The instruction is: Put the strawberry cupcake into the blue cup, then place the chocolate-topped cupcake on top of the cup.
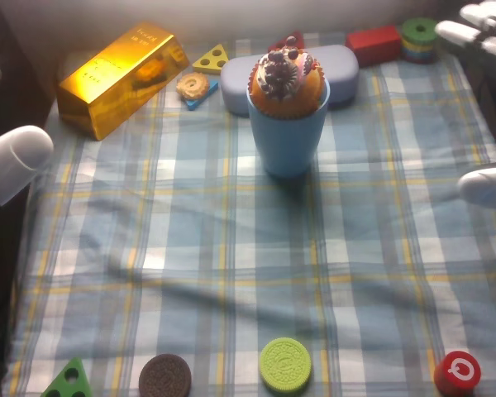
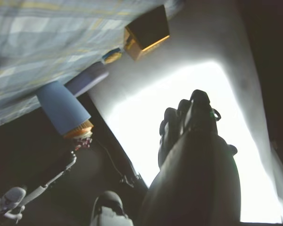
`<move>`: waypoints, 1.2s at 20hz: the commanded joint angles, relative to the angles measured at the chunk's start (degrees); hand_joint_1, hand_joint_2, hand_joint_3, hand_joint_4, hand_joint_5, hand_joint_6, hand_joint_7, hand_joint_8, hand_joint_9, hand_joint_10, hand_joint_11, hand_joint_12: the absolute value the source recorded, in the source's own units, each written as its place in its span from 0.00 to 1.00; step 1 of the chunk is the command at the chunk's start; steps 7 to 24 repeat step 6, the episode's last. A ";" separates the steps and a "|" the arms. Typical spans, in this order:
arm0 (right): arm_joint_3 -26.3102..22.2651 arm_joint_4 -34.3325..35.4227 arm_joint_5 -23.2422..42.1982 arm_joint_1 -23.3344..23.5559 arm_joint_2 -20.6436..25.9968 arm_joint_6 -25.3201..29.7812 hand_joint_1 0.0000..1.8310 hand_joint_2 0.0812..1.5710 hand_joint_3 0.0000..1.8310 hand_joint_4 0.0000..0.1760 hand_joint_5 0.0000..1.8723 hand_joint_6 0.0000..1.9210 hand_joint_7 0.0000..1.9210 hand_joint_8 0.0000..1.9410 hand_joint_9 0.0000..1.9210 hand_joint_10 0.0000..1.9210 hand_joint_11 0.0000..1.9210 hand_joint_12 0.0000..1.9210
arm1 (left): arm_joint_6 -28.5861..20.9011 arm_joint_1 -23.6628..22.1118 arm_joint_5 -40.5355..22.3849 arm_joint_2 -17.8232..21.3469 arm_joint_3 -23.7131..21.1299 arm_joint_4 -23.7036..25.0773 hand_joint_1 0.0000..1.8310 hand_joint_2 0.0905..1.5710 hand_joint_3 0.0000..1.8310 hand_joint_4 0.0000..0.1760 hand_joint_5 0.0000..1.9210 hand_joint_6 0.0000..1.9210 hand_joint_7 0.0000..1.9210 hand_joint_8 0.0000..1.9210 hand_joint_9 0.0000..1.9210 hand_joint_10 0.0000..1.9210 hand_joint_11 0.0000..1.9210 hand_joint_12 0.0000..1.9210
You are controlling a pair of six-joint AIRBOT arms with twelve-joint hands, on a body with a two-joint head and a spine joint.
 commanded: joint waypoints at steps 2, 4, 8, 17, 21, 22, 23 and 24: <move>-0.61 4.90 13.71 -3.41 0.36 0.32 0.00 0.54 0.00 0.47 0.00 0.00 0.00 0.00 0.00 0.00 0.00 0.00 | -0.25 0.35 -8.80 -0.97 0.00 0.79 0.05 0.53 0.00 0.07 0.11 0.00 0.10 0.00 0.03 0.00 0.00 0.00; -1.54 8.63 18.75 -8.08 0.48 0.32 0.00 0.56 0.00 0.37 0.00 0.00 0.00 0.00 0.00 0.00 0.00 0.00 | -0.25 0.75 -9.58 -1.57 -0.18 0.26 0.05 0.53 0.00 0.08 0.11 0.00 0.10 0.00 0.03 0.00 0.00 0.00; -2.57 11.92 22.94 -12.09 0.86 0.32 0.00 0.54 0.00 0.49 0.00 0.00 0.00 0.00 0.00 0.00 0.00 0.00 | -0.25 0.80 -9.19 -2.23 0.06 0.16 0.05 0.54 0.00 0.00 0.11 0.00 0.11 0.00 0.04 0.00 0.00 0.00; -2.57 11.92 22.94 -12.09 0.86 0.32 0.00 0.54 0.00 0.49 0.00 0.00 0.00 0.00 0.00 0.00 0.00 0.00 | -0.25 0.80 -9.19 -2.23 0.06 0.16 0.05 0.54 0.00 0.00 0.11 0.00 0.11 0.00 0.04 0.00 0.00 0.00; -2.57 11.92 22.94 -12.09 0.86 0.32 0.00 0.54 0.00 0.49 0.00 0.00 0.00 0.00 0.00 0.00 0.00 0.00 | -0.25 0.80 -9.19 -2.23 0.06 0.16 0.05 0.54 0.00 0.00 0.11 0.00 0.11 0.00 0.04 0.00 0.00 0.00; -2.57 11.92 22.94 -12.09 0.86 0.32 0.00 0.54 0.00 0.49 0.00 0.00 0.00 0.00 0.00 0.00 0.00 0.00 | -0.25 0.80 -9.19 -2.23 0.06 0.16 0.05 0.54 0.00 0.00 0.11 0.00 0.11 0.00 0.04 0.00 0.00 0.00; -2.57 11.92 22.94 -12.09 0.86 0.32 0.00 0.54 0.00 0.49 0.00 0.00 0.00 0.00 0.00 0.00 0.00 0.00 | -0.25 0.80 -9.19 -2.23 0.06 0.16 0.05 0.54 0.00 0.00 0.11 0.00 0.11 0.00 0.04 0.00 0.00 0.00; -2.57 11.92 22.94 -12.09 0.86 0.32 0.00 0.54 0.00 0.49 0.00 0.00 0.00 0.00 0.00 0.00 0.00 0.00 | -0.25 0.80 -9.19 -2.23 0.06 0.16 0.05 0.54 0.00 0.00 0.11 0.00 0.11 0.00 0.04 0.00 0.00 0.00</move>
